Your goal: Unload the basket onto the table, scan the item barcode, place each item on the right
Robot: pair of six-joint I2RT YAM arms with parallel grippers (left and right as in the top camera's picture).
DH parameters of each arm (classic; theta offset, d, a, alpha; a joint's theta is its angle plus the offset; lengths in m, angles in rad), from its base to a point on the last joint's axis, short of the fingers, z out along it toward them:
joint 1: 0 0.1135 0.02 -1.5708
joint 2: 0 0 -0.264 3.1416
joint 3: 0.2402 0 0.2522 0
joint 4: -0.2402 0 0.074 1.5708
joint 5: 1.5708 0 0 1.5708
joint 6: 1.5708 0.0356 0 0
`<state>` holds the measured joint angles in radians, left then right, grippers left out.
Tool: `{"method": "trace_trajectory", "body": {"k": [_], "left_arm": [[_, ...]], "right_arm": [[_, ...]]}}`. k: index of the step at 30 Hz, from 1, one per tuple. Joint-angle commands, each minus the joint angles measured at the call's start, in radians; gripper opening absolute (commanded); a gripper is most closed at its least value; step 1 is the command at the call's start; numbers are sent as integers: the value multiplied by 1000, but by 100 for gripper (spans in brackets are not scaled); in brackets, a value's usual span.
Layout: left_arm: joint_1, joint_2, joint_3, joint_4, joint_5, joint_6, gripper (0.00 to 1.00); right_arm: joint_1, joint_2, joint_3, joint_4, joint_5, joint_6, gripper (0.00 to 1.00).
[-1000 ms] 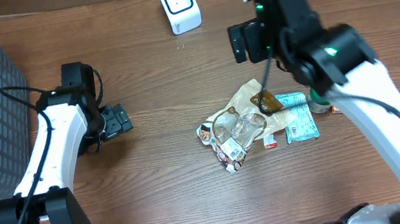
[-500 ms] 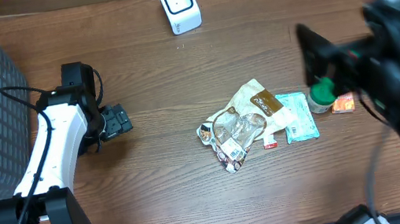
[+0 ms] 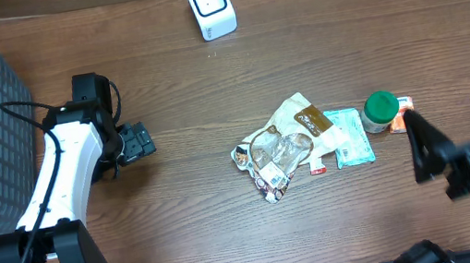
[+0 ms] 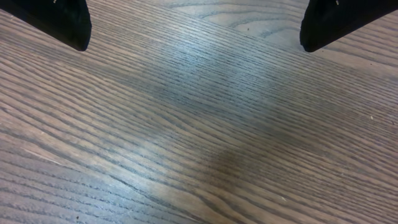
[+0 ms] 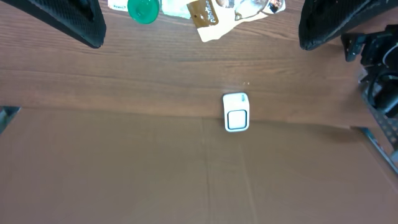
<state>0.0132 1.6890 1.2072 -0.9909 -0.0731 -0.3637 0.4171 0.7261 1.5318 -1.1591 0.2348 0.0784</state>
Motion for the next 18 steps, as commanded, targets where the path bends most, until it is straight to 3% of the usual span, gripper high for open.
{"method": "trace_trajectory", "body": {"k": [1,10,18], "left_arm": [[0,4,19,1,-12,1,100],[0,4,19,2,-12,1,100],[0,4,19,2,-12,1,100]], "right_arm": [[-29,-164,-155,55,-18,1,100],[-170,-439,-609,365,-114,5,100],[-254,-556,-961,860,-267,5,100]]}}
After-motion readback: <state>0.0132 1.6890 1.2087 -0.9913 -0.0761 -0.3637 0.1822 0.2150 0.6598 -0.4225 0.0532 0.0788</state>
